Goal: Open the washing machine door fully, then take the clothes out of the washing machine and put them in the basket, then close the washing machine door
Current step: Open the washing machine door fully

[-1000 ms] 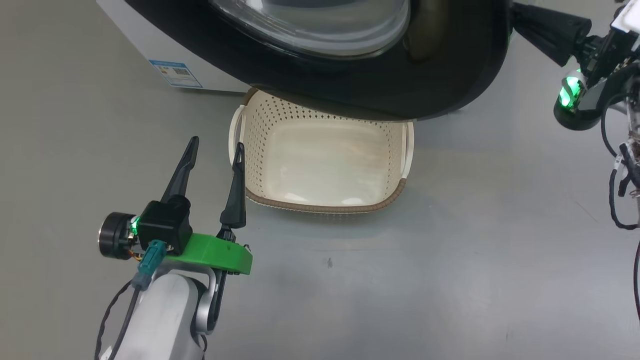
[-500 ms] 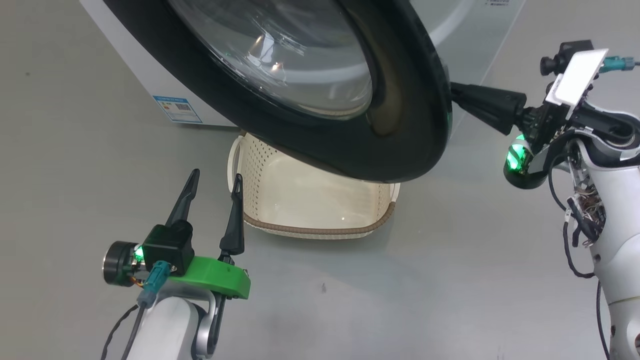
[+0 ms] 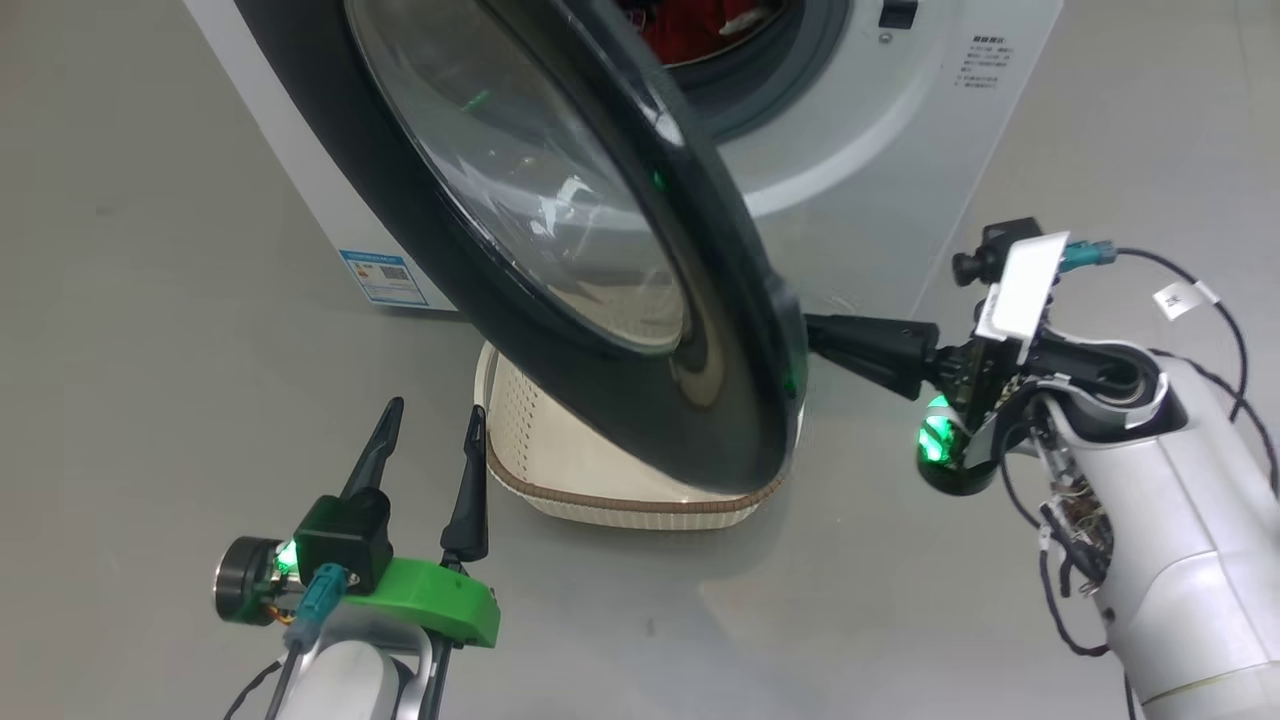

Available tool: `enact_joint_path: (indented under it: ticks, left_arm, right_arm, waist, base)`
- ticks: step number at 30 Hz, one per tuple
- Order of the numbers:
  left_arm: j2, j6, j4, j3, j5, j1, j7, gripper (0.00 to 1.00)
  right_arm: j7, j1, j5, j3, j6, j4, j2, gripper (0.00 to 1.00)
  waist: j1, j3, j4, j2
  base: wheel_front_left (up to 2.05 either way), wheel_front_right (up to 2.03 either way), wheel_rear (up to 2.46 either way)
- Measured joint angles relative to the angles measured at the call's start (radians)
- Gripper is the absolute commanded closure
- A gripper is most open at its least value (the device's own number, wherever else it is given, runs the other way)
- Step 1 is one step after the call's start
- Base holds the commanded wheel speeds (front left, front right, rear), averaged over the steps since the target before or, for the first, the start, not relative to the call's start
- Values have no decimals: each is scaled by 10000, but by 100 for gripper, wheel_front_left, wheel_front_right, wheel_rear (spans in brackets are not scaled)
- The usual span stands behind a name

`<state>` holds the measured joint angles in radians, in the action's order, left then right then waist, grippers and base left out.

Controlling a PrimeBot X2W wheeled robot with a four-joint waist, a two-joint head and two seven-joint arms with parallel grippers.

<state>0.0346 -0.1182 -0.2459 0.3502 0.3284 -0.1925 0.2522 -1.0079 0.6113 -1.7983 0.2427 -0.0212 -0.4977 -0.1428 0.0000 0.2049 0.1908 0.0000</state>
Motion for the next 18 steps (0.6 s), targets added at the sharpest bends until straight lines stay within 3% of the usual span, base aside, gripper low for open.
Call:
enact_joint_path:
  ticks: [7,18]
  left_arm:
    - [8,2,-61,79,0,198,0,0]
    - [21,4,-31,130,0,330,0,0]
  right_arm:
    - [-94,-272,-148,322,-46,401,431,100]
    - [-92,-796,-259,642,63,771,535,100]
  waist:
    - [0,-378,172,0]
    - [0,-585,586,0]
  base:
    - [0,0,0]
    - [0,0,0]
